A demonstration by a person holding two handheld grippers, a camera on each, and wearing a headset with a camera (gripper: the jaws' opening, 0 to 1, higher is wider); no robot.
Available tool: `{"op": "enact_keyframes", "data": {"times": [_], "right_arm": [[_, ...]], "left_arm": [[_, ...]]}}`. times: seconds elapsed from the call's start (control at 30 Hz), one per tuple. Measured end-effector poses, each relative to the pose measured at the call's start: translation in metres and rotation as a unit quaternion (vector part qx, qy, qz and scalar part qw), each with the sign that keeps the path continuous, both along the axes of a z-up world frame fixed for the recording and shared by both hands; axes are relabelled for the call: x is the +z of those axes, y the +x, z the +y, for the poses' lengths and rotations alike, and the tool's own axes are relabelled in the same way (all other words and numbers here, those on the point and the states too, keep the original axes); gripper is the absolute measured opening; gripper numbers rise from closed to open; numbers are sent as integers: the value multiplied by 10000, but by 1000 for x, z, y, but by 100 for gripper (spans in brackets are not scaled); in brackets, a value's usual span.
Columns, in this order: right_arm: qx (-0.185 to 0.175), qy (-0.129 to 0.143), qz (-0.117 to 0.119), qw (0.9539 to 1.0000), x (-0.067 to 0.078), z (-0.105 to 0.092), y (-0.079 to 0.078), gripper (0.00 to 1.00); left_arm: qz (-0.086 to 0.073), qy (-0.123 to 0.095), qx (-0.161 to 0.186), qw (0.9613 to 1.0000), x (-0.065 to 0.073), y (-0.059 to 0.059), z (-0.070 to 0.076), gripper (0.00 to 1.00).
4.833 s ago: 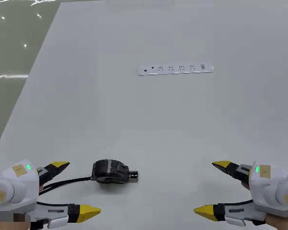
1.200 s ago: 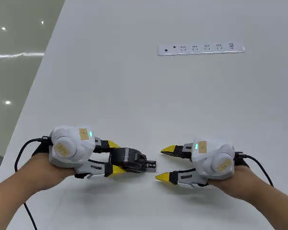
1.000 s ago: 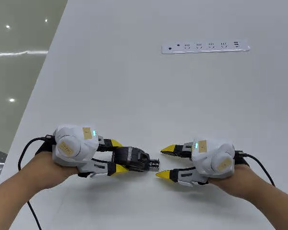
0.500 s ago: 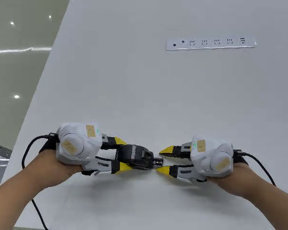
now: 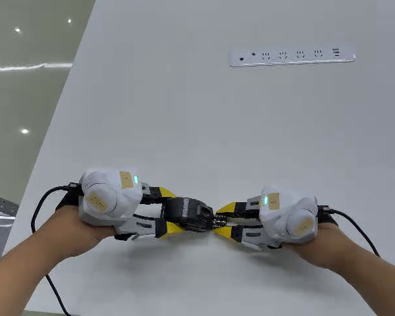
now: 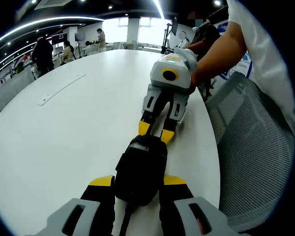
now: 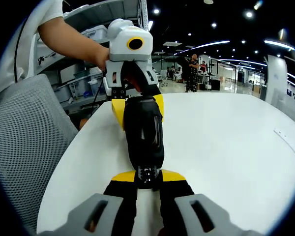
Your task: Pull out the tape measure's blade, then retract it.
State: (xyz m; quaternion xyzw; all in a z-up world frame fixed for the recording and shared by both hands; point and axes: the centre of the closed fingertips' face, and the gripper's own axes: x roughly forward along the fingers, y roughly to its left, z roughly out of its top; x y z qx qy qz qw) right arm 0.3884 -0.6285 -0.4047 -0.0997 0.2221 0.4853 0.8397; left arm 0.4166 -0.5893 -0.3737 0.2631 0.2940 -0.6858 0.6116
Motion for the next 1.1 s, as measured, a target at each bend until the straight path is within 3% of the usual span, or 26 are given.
{"op": "enact_keyframes", "data": {"times": [0.37,1.1], "right_arm": [[56,-17,-191,9998,-1,1,1,15],[187,-142,-184,9996,-1,-2,0,12]], "left_arm": [[-49,5,-14,10000,0,0,0,32],[-136,105,-123,9998,-1,0,1,30]]}}
